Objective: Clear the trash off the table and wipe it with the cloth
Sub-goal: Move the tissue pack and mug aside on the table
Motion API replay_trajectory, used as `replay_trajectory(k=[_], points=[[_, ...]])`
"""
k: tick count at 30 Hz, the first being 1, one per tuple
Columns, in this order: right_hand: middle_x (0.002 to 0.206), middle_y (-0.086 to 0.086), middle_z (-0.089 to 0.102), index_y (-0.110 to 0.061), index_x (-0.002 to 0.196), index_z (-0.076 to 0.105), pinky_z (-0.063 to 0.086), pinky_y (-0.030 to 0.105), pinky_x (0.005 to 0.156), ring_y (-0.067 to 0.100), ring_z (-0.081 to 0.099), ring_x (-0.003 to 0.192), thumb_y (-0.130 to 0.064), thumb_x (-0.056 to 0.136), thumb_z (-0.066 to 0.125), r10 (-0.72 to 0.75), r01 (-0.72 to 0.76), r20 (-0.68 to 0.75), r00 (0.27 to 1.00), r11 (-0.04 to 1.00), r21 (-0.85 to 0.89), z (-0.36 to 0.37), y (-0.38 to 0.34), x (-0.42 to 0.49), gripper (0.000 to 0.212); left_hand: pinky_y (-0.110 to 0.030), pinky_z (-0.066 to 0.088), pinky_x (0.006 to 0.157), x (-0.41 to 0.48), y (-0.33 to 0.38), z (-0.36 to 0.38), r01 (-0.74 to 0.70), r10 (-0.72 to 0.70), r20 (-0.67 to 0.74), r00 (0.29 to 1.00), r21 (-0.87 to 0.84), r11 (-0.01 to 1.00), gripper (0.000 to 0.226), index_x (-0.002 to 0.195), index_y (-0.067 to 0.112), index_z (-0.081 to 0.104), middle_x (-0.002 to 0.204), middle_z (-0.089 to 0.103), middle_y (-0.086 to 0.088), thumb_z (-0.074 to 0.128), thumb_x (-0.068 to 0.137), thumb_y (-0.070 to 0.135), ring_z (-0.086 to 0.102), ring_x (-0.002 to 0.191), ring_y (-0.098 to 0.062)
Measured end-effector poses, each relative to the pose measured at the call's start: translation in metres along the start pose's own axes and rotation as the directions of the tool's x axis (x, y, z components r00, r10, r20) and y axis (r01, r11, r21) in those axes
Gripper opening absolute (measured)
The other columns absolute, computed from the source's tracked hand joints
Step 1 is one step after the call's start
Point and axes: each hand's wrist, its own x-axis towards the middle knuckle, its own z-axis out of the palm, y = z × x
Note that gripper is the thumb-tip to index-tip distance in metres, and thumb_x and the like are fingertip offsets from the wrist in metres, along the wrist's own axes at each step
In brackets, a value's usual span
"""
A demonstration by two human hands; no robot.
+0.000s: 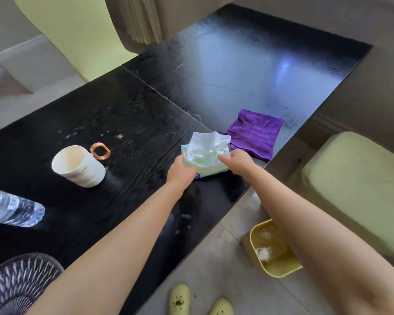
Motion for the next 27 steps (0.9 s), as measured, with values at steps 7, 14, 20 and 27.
replay_trajectory(k=[7, 14, 20, 27], points=[[0.078, 0.012, 0.058, -0.005, 0.071, 0.055, 0.054, 0.028, 0.059, 0.025, 0.058, 0.068, -0.014, 0.079, 0.065, 0.105, -0.128, 0.084, 0.991, 0.92, 0.37, -0.002, -0.023, -0.002, 0.015, -0.041, 0.051, 0.093, -0.005, 0.0, -0.016, 0.032, -0.033, 0.001, 0.999, -0.254, 0.967, 0.051, 0.122, 0.019, 0.052, 0.113, 0.063, -0.003, 0.055, 0.072, 0.013, 0.061, 0.104, -0.022], [0.074, 0.01, 0.059, 0.002, 0.082, 0.06, 0.05, 0.017, 0.041, 0.011, 0.06, 0.047, -0.004, 0.081, 0.064, -0.031, -0.025, 0.098, 0.995, 0.852, 0.522, -0.014, -0.075, -0.013, 0.007, -0.04, 0.048, 0.098, -0.018, -0.001, -0.065, -0.053, -0.013, -0.147, 0.989, -0.434, 0.899, 0.059, 0.137, 0.015, 0.038, 0.123, 0.057, -0.003, 0.059, 0.082, 0.01, 0.058, 0.11, -0.022], [0.09, 0.019, 0.061, 0.008, 0.097, 0.062, 0.051, 0.029, 0.061, 0.026, 0.058, 0.068, -0.007, 0.081, 0.065, -0.12, 0.018, 0.135, 0.984, 0.808, 0.589, -0.012, -0.13, -0.016, 0.023, -0.029, 0.042, 0.096, -0.011, -0.036, -0.135, -0.103, 0.04, -0.366, 0.93, -0.155, 0.982, 0.056, 0.139, 0.013, 0.036, 0.137, 0.048, -0.008, 0.058, 0.087, 0.015, 0.051, 0.12, -0.021], [0.092, 0.016, 0.066, 0.001, 0.083, 0.064, 0.052, 0.04, 0.087, 0.027, 0.063, 0.078, -0.008, 0.082, 0.065, -0.164, 0.043, 0.145, 0.976, 0.793, 0.607, 0.007, -0.19, -0.017, 0.009, -0.041, 0.026, 0.111, 0.008, -0.066, -0.216, -0.045, 0.192, -0.595, 0.781, 0.252, 0.967, 0.093, 0.146, 0.01, 0.021, 0.15, 0.033, -0.01, 0.074, 0.074, 0.038, 0.028, 0.138, -0.028]])
